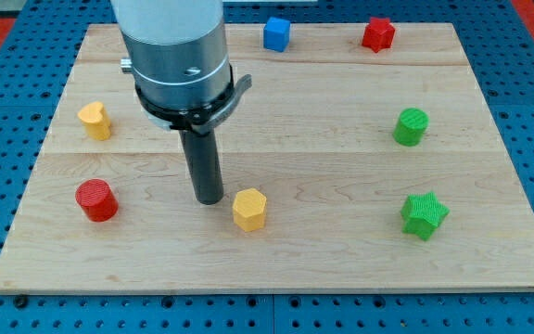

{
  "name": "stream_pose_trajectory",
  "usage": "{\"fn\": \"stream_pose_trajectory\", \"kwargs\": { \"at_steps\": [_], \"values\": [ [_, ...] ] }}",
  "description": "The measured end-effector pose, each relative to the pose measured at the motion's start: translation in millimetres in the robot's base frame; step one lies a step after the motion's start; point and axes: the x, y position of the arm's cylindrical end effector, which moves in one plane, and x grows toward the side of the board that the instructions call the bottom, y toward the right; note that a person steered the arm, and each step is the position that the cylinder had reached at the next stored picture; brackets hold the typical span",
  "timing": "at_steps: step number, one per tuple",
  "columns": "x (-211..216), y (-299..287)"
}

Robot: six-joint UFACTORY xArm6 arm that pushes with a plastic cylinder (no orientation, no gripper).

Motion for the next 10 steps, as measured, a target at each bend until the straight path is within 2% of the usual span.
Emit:
{"fn": "stream_pose_trajectory", "kwargs": {
  "at_steps": [3, 5, 7, 9, 10],
  "values": [
    [1.0, 63.1],
    [-9.3, 145.5],
    [-43.2, 214.7],
    [-78.4, 255.5],
    [-79.6, 286.3]
  ]
}}
